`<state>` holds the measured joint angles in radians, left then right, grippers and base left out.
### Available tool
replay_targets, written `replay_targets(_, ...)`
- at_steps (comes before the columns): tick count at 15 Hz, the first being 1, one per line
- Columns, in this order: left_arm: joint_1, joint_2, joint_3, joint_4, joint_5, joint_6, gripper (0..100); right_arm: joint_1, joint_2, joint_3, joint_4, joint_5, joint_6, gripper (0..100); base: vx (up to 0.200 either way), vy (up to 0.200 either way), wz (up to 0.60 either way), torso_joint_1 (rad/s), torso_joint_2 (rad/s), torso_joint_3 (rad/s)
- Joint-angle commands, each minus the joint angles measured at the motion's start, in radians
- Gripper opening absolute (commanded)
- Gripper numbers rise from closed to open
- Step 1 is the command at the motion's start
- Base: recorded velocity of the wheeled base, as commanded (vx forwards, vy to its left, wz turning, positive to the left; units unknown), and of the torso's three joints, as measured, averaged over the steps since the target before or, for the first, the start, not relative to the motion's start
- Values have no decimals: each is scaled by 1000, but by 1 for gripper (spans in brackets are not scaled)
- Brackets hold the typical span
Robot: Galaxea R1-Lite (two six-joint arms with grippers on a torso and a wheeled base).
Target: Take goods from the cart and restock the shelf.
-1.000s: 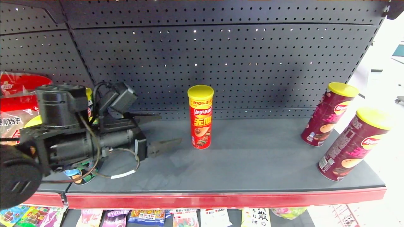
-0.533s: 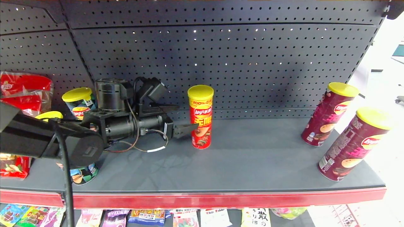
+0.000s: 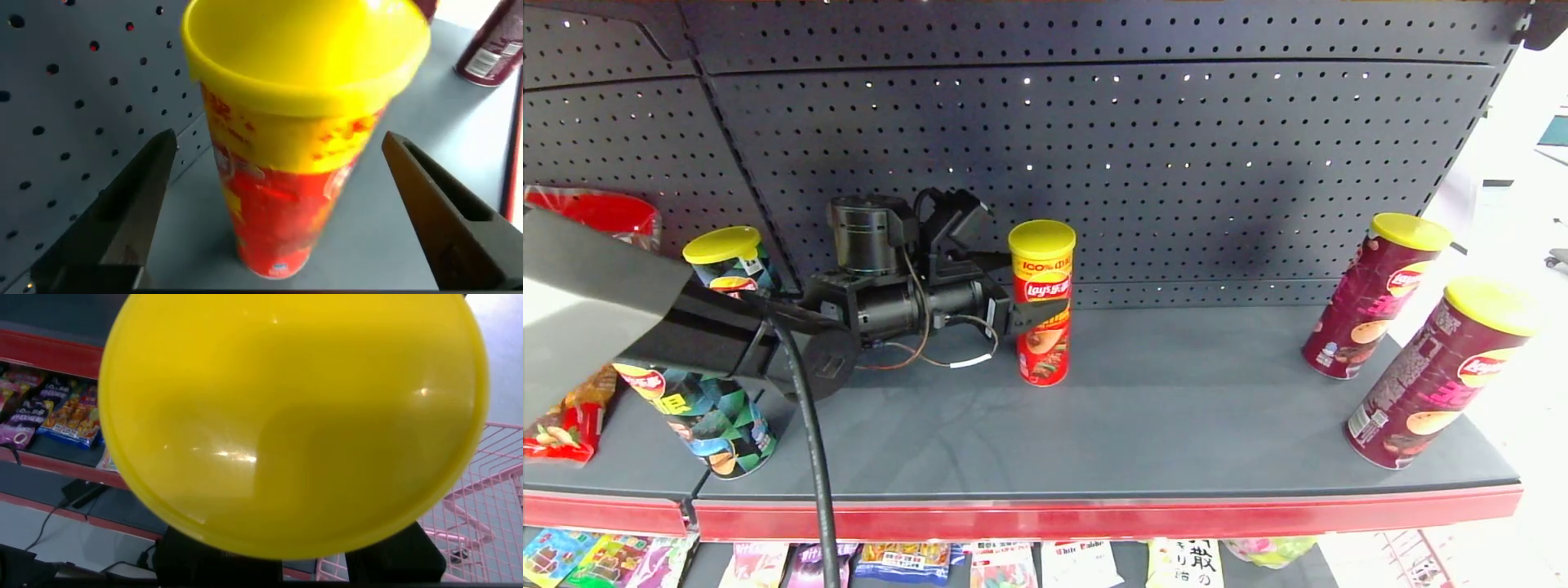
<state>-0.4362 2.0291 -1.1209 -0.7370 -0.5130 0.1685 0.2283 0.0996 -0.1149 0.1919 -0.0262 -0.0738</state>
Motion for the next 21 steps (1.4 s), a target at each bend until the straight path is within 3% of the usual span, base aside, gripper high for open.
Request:
replay_targets(1,1,28,-20,-1,1,0,100,0,2,0,0,0,0,0,0,0,0,0,0,0)
replay_targets(7,-1,79,-117,-1,2,0,100,0,2,0,0,0,-1,0,0,0,0,0,0,0)
replay_targets(8,-3,85,-125,-1,2,0,0,0,2,0,0,0,0,0,0,0,0,0,0,0)
replay_targets(15,-16,43,-47,-2,-19,-3,0,0,2,0,0,-1,12,0,0,0,0,0,0,0)
replay_targets(17,-16,-30,33,4,-102,-4,0,0,2,0,0,-1,12,0,0,0,0,0,0,0)
replay_targets(21,-16,-187,197,-1,-197,-3,0,0,2,0,0,-1,11,0,0,0,0,0,0,0)
